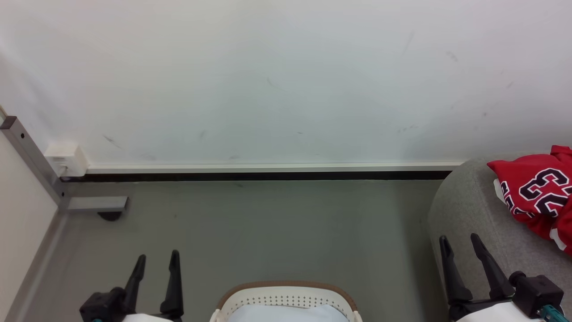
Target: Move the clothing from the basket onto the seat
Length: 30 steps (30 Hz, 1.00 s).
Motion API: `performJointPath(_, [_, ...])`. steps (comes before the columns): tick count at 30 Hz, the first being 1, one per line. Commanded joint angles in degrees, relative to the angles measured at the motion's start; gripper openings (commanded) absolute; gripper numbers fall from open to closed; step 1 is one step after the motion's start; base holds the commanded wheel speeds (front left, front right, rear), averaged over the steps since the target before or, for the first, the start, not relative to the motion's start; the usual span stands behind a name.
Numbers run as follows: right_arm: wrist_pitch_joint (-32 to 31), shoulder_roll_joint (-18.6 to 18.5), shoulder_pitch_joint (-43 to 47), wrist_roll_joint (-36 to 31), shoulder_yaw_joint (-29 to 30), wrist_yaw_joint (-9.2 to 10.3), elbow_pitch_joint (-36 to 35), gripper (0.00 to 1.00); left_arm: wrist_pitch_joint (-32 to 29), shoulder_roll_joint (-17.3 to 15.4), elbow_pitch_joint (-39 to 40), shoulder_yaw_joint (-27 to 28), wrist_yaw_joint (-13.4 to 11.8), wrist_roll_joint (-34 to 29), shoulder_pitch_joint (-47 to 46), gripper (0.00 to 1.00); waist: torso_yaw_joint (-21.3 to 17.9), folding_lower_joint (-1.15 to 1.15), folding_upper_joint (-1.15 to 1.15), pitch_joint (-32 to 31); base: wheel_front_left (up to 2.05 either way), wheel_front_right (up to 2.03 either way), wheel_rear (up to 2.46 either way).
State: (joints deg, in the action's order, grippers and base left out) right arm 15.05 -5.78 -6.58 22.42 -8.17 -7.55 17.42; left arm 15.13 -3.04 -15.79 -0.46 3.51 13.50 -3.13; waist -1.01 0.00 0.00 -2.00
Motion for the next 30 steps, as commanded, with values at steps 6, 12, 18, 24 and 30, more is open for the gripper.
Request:
performJointPath(6, [0.2, -0.4, -0.7, 0.8, -0.7, 0.13, 0.6, 1.00, 0.0, 0.0, 0.3, 1.1, 0.5, -1.6, -0.3, 1.00, -0.2, 0.00, 0.00, 0.0, 0.00, 0.00, 0.00])
performJointPath(12, [0.2, -0.7, -0.9, 0.9, -1.2, 0.13, 1.1, 1.00, 0.0, 0.1, 0.6, 0.6, 0.3, -1.0, -0.5, 1.00, -0.1, 0.00, 0.00, 0.1, 0.00, 0.00, 0.00])
performJointPath(18, [0.2, -0.9, -1.5, -0.1, -1.6, 0.13, 2.0, 1.00, 0.0, 0.1, 0.4, 0.0, 0.2, -0.9, -0.7, 1.00, -0.2, 0.00, 0.00, 0.3, 0.00, 0.00, 0.00])
performJointPath(24, [-0.1, -0.2, -0.2, -0.1, -1.6, 0.00, 2.8, 0.00, 0.0, 0.3, 0.7, -0.3, 0.2, -1.1, 0.0, 0.00, -0.3, 0.00, 0.00, 0.4, 0.00, 0.00, 0.00])
performJointPath(30, [-1.6, 0.3, 0.4, 4.5, -0.6, 0.00, 3.0, 0.00, -2.0, 0.4, -0.7, 0.8, 0.5, 3.9, -0.4, 0.00, -0.3, 0.00, 0.00, 0.5, 0.00, 0.00, 0.00])
